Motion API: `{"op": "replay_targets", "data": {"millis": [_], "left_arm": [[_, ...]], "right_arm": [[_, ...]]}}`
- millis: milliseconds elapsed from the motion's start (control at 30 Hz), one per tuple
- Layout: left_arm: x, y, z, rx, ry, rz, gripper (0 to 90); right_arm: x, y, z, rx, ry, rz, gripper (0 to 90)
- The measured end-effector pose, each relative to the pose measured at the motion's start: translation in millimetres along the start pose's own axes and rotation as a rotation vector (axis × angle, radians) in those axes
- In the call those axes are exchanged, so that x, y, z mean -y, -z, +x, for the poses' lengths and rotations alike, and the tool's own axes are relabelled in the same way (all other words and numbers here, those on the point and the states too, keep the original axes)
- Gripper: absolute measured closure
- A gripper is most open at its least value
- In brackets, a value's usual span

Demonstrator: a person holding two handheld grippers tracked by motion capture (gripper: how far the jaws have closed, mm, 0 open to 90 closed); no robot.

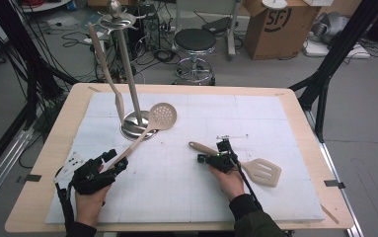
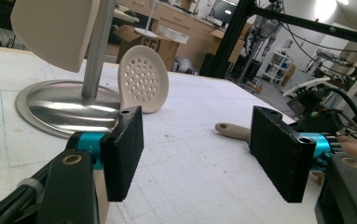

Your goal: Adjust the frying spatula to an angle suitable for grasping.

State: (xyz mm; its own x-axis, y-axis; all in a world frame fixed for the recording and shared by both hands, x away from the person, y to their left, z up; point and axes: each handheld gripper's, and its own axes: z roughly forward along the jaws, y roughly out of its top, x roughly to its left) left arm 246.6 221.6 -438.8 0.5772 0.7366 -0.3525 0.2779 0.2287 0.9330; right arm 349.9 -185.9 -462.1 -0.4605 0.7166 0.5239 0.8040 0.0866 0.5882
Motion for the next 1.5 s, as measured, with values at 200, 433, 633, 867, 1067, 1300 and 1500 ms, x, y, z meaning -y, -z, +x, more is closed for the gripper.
{"op": "replay_targets", "data": {"millis": [200,433,633,867,1067,1300,1500], "left_arm": [[-0.2,-0.4,0.1,0.001,0.0,-0.002,35.9],[-0.1,-1.5,-1.0,0.003,-0.002,-0.002,36.1],[0.0,-1.7,-0.1,0.004,0.0,0.0,36.0],[0.1,-2.9,-0.7,0.004,-0.002,0.004,36.1],[0.0,-2.6,0.2,0.003,-0.002,0.003,36.1],[0.2,-3.2,0.7,0.005,0.001,0.006,36.0],[0.2,-2.3,1.6,0.002,0.006,0.005,36.1]], "right_arm": [[-8.3,-8.1,2.8,0.026,0.008,-0.006,90.0],[-15.6,-14.3,5.5,0.067,0.035,-0.017,90.0],[-19.6,-18.1,2.9,0.061,0.022,-0.028,90.0],[-23.7,-20.3,1.3,0.071,0.016,-0.035,90.0],[-29.8,-23.0,-2.5,0.084,0.001,-0.048,90.0],[-37.8,-25.0,-7.5,0.097,0.009,-0.045,90.0],[-40.8,-21.1,-6.8,0.079,0.008,-0.027,90.0]]}}
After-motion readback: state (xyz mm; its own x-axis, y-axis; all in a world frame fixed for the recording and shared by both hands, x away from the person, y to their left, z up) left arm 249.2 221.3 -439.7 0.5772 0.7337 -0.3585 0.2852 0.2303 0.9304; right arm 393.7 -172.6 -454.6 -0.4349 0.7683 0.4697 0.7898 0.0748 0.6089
